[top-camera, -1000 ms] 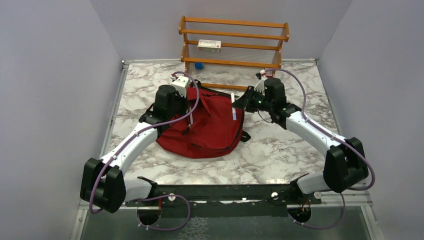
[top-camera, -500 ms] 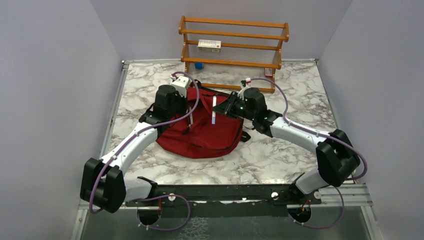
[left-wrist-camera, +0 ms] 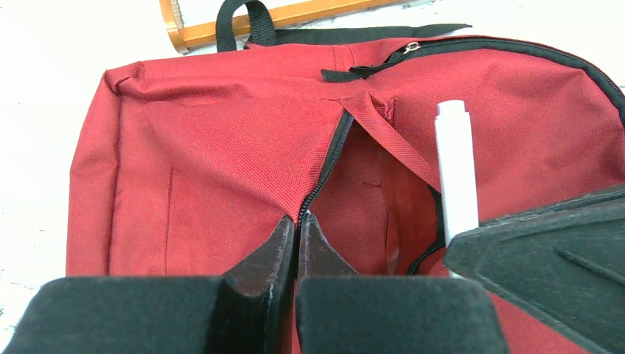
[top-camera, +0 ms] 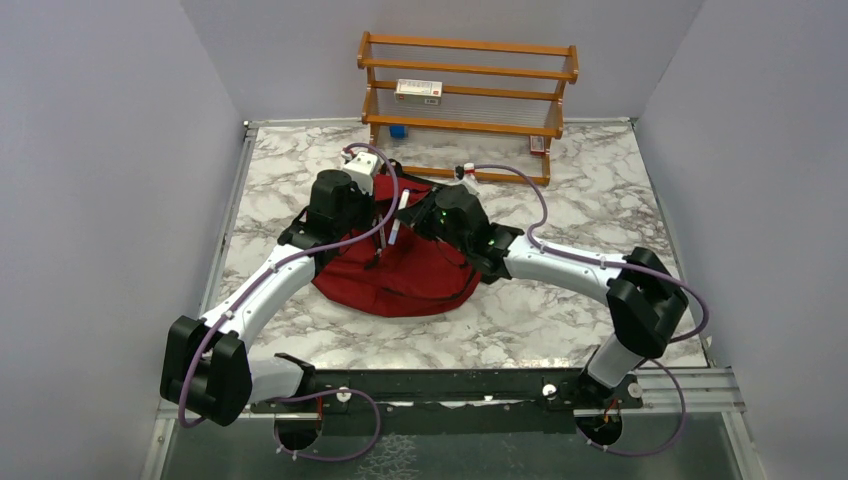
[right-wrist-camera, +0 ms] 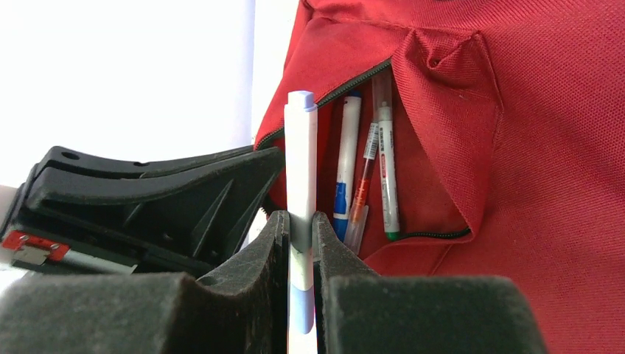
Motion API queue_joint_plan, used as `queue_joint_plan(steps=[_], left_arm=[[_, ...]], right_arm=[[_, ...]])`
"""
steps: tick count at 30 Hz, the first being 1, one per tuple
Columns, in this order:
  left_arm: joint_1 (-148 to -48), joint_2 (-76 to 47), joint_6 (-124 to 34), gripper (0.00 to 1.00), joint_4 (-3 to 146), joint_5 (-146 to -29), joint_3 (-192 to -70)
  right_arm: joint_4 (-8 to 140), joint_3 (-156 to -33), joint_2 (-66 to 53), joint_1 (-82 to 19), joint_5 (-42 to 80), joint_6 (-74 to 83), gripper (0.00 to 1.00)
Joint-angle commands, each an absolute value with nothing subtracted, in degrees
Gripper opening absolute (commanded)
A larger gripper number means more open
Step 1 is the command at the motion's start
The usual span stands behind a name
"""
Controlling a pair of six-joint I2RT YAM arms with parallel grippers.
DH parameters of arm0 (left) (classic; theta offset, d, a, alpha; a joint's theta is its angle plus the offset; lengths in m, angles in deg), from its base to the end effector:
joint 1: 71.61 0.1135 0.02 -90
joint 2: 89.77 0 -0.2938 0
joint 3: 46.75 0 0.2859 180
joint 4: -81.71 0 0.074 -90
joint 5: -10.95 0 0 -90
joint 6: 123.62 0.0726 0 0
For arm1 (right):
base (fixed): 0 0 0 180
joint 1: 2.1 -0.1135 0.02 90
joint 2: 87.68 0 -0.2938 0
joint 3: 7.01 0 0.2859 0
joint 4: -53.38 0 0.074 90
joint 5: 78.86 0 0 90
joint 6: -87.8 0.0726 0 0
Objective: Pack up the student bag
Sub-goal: Place the stationery in the student bag.
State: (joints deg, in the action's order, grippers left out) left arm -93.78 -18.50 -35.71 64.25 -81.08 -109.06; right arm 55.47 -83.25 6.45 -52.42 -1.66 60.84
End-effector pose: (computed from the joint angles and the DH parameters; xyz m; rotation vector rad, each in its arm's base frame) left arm 0.3133 -0.1304 0.2820 0.3786 2.0095 -0.3017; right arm 0.2993 0.3355 0.2692 0.3908 2.0385 1.0837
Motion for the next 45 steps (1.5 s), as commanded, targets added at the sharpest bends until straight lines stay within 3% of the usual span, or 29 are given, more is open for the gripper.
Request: queue_joint_plan(steps=[1,11,28,36,45], left_arm=[[-93.49,-18.93,-35.60,0.00,65.63,-82.32,-110.63],[-93.47,-18.91,-35.65,0.00,65.62,-82.40,-110.64],[-93.49,-18.89,-35.65,0.00,65.63,-82.27,-110.72],[-93.49,-19.07,-35.59,0.00,65.58,-82.24,-110.74],[-93.49,-19.02,-35.73,0.00,65.63,-82.66,-110.72]], right_arm=[[58.75,-85.49,9.19,-53.63,-8.32,63.44,0.01],[52.80,-87.82,15.36,-54.23,-11.67,58.84,0.00],[48.20,-86.06,19.46,-57.82,-6.01,58.15,0.01],[50.22,-91.00,21.48,-57.77,-5.70,55.11,0.01],[52.82,-98.26,24.58,-55.89,-7.25,51.42,0.18]])
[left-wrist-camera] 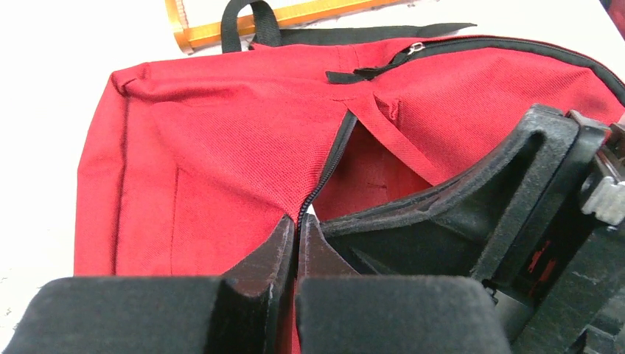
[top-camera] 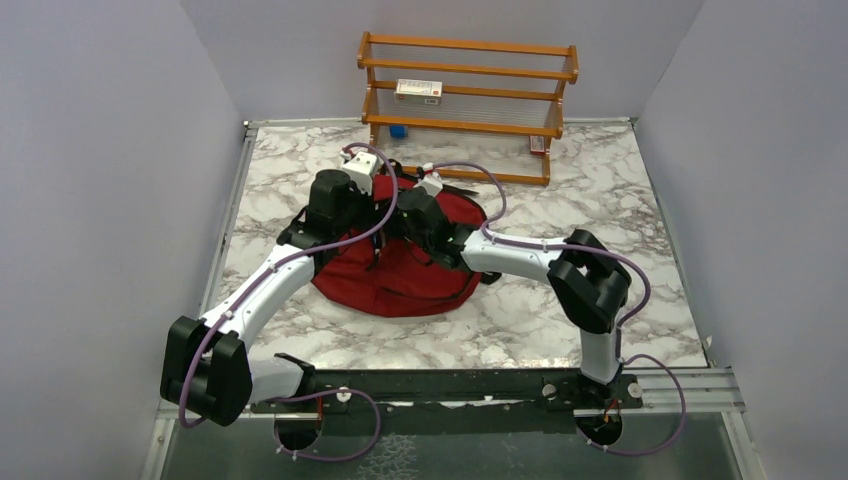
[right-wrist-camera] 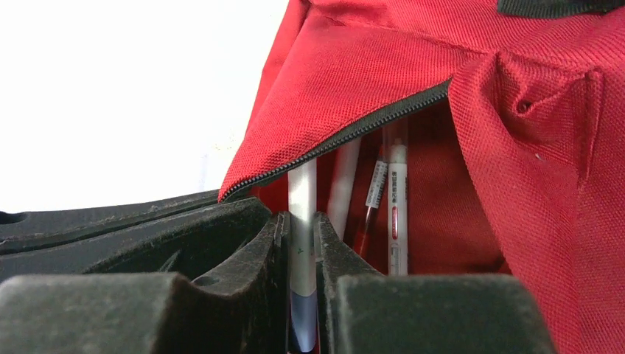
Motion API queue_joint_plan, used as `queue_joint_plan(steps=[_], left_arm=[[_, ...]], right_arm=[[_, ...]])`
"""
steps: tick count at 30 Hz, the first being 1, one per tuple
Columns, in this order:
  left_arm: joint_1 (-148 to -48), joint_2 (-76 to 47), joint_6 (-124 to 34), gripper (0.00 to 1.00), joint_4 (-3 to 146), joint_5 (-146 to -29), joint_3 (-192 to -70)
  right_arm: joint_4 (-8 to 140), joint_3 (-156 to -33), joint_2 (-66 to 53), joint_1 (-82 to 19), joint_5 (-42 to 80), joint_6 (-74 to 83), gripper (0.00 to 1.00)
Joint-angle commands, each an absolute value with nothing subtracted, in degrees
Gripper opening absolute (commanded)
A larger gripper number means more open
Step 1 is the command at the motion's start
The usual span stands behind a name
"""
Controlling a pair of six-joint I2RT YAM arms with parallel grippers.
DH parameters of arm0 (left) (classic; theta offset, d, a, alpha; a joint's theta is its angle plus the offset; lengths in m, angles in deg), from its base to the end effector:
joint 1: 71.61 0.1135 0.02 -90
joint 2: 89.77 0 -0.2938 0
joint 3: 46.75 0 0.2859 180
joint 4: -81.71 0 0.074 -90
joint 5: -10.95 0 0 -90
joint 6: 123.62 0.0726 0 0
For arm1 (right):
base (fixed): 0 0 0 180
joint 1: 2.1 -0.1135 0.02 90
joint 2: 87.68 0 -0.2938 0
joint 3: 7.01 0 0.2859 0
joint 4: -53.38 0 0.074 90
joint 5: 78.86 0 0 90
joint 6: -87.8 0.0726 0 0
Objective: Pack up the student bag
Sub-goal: Place the stationery in the student bag.
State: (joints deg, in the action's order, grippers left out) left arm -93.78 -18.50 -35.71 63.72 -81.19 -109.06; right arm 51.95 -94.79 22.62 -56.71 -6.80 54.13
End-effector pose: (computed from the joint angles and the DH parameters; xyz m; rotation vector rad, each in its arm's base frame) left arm 0.3126 -0.1303 0.2808 0.3813 2.0186 -0.3023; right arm 0.3191 0.4106 0.2281 0.2514 2.0354 0.9701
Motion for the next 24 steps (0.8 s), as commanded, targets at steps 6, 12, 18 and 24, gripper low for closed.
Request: queue_joint_plan(steps=[6,12,18,24], left_arm=[[-93.49,-19.36,-35.65,0.00,65.59,-82.30,-110.63],[-93.45,-19.04,-35.65,0.00,65.61,-82.48,-110.72],[-93.47,-18.86,-35.80,0.00,65.63,-82.51,-110.72],[-93.49,-18.20,-36.54,0.00,66.20,-84.22,-110.50]], right_arm=[[53.80,-99.07,25.16,-55.09,-6.37,48.96,0.30],[54.14,-95.83,22.03,-54.96,-6.34,46.24,0.38],[53.95,-89.26,14.78,-54.94,-5.60,39.73,0.38],[56.86,-83.57,5.73,-54.98,-4.89,31.01,0.40]])
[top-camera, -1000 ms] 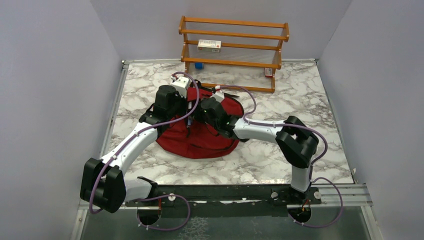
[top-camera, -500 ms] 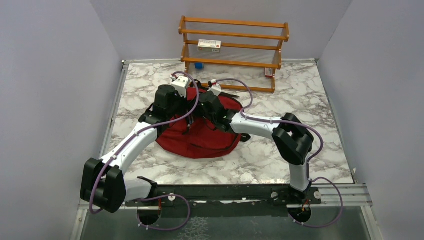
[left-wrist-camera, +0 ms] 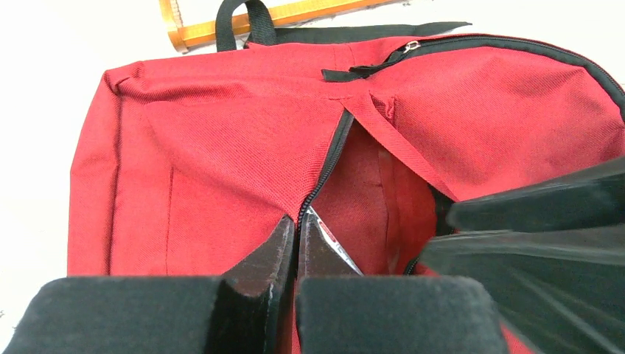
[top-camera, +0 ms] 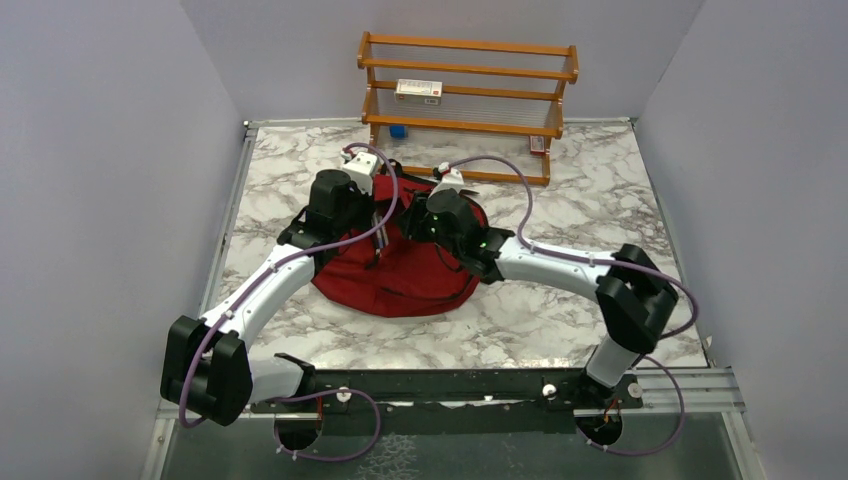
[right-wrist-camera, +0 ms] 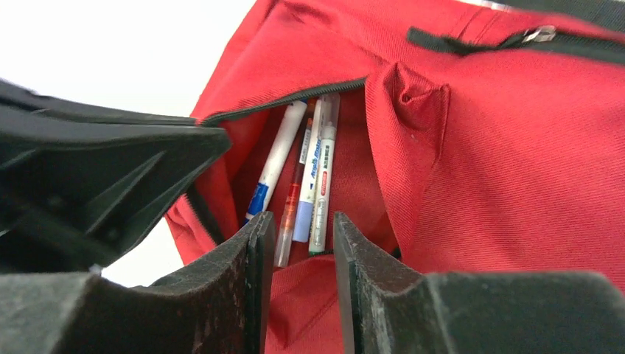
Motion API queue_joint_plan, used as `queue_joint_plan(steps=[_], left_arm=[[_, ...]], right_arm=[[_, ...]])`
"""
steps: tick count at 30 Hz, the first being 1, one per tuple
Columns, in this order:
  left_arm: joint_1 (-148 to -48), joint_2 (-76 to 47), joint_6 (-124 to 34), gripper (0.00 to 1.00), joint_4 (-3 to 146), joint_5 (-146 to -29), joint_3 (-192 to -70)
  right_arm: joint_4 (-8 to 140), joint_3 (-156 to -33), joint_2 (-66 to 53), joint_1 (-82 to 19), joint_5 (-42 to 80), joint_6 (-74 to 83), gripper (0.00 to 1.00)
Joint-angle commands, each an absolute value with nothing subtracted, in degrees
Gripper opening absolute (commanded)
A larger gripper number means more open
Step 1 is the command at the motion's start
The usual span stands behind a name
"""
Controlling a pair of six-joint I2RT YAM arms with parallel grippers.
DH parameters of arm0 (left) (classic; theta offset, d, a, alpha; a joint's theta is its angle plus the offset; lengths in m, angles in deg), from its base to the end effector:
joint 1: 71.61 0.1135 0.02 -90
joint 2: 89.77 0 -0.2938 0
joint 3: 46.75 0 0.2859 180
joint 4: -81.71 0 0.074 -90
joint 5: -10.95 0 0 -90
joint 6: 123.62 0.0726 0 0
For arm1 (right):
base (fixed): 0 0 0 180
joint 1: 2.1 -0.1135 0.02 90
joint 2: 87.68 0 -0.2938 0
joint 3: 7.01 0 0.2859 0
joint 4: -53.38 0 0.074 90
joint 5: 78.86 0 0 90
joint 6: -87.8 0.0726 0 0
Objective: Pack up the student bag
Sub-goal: Place the stationery in the student bag.
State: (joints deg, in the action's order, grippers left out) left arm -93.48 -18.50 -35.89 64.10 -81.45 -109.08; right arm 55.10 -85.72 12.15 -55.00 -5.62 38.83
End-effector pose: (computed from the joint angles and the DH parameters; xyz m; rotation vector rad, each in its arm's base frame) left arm 0.3136 -0.1292 0.2818 0.3746 2.0130 -0.3066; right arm 0.2997 0.3615 0.2443 -0.0124 2.0365 0.7798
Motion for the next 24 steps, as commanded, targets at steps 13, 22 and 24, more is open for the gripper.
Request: queue_joint_plan(steps=[13,22,24], left_arm=[[-94.55,-17.36,-39.68,0.00,69.40,-87.57,-108.02],[-94.55,-13.66,-42.50,0.00,69.03,-86.65,-111.35],[-94.55,-13.04,-43.11,0.00,68.77,-86.73,-111.61]], right_arm=[[71.27,-74.21,-9.95,-54.99,-4.58,32.93,0.43],[79.09,-75.51,-10.31,-54.96,-1.15,28.93,0.54],[79.28,-74.75,-10.75,-55.00,-0.74,28.20,0.56]])
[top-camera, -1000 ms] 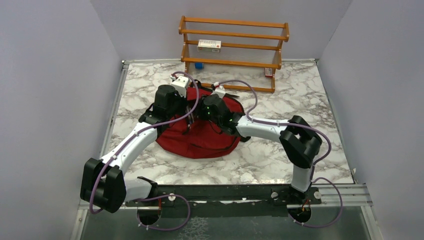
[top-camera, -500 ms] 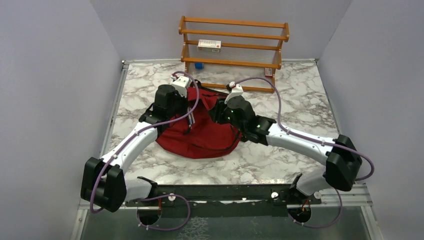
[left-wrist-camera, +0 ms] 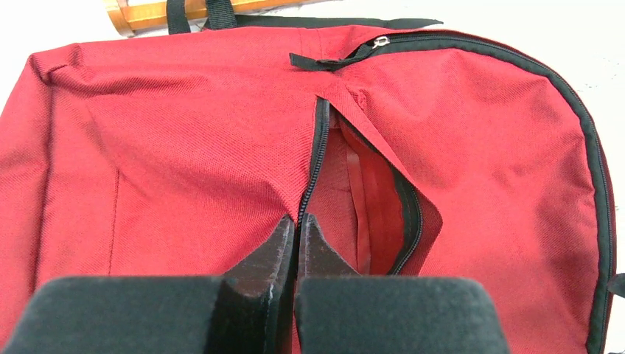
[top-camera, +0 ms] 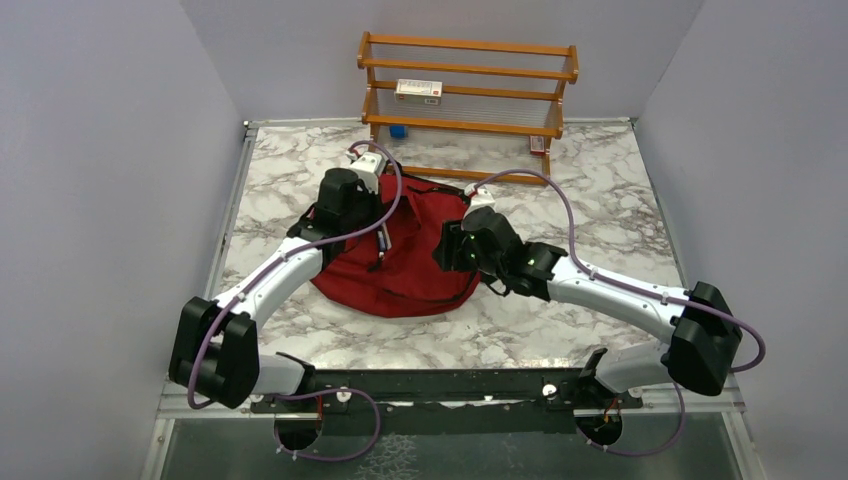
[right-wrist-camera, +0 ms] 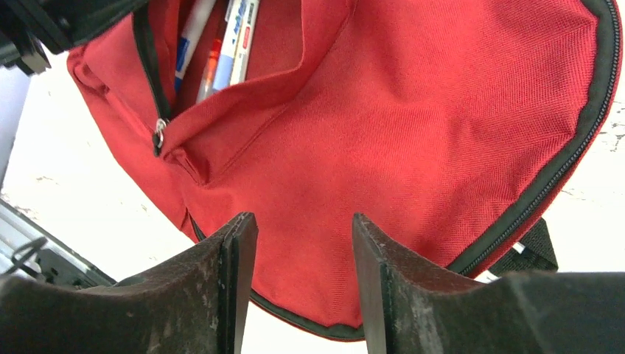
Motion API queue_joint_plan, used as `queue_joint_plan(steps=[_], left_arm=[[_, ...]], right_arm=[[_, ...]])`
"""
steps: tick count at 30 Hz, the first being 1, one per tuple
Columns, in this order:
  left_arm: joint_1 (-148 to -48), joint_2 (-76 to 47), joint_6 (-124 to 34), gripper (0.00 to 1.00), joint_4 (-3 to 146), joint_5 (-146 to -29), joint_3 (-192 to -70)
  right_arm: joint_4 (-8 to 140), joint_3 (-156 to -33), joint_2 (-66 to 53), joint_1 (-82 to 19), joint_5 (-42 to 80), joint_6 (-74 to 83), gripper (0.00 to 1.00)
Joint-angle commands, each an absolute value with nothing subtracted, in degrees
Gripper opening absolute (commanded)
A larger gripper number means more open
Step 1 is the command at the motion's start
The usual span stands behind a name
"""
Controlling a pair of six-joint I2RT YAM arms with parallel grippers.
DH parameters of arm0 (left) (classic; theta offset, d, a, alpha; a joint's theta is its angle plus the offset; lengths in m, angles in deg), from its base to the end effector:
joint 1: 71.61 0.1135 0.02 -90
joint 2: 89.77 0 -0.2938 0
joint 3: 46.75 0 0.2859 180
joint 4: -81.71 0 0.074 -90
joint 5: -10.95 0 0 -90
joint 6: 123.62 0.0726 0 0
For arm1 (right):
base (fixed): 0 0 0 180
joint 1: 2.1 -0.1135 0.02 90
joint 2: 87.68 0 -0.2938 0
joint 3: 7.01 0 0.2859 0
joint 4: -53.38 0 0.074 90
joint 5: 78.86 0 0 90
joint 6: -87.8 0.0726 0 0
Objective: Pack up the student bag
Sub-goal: Place the stationery in the student bag.
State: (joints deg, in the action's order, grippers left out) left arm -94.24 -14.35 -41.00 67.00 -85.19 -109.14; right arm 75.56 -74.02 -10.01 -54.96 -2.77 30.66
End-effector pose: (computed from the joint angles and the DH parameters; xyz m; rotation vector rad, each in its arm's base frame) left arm 0.3237 -0.1434 0.2653 0.3426 2.0519 -0.4328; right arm 0.2310 0.2761 0.2693 -0.2364 2.1765 0.6141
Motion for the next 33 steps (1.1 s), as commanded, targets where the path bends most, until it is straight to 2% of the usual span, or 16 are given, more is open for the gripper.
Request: queue_joint_plan(steps=[1,5,10,14,17,21,25,33], left_arm=[[-94.55,-12.92,-43.45,0.00,68.65,-86.83,-111.52],[-94.55,-12.62,-45.42,0.09,68.79,-87.90,-110.63],[-94.64,-13.45,-47.90,0.30,69.37,-89.24,-108.64],[-94.64,-15.76,-49.64,0.42,69.33,-89.24,-106.78],[-94.64,-17.99,-51.59,0.51,69.41,-88.91,-106.34],[-94.55,-22.95,-54.31,0.61,68.77,-86.51,-106.23],[-94.46,-27.86,-57.22,0.68,66.57,-83.60,-106.69],[-94.32,-34.74,-66.20,0.70,59.08,-74.86,-103.84]], right_arm=[[79.15,-74.30,-11.26,-54.92,-0.82,28.06,0.57],[79.36,-72.95,-13.55,-54.99,-0.35,26.00,0.60],[81.05,-73.08,-15.57,-54.96,-0.85,25.08,0.66],[81.19,-73.62,-16.21,-55.01,-0.70,24.34,0.67],[82.11,-74.18,-16.19,-54.96,-2.81,24.52,0.76],[80.94,-75.70,-16.30,-54.94,-2.98,22.08,0.79],[78.63,-77.76,-15.70,-54.91,-3.34,18.77,0.80],[77.07,-83.24,-11.92,-55.00,-1.74,20.33,0.78]])
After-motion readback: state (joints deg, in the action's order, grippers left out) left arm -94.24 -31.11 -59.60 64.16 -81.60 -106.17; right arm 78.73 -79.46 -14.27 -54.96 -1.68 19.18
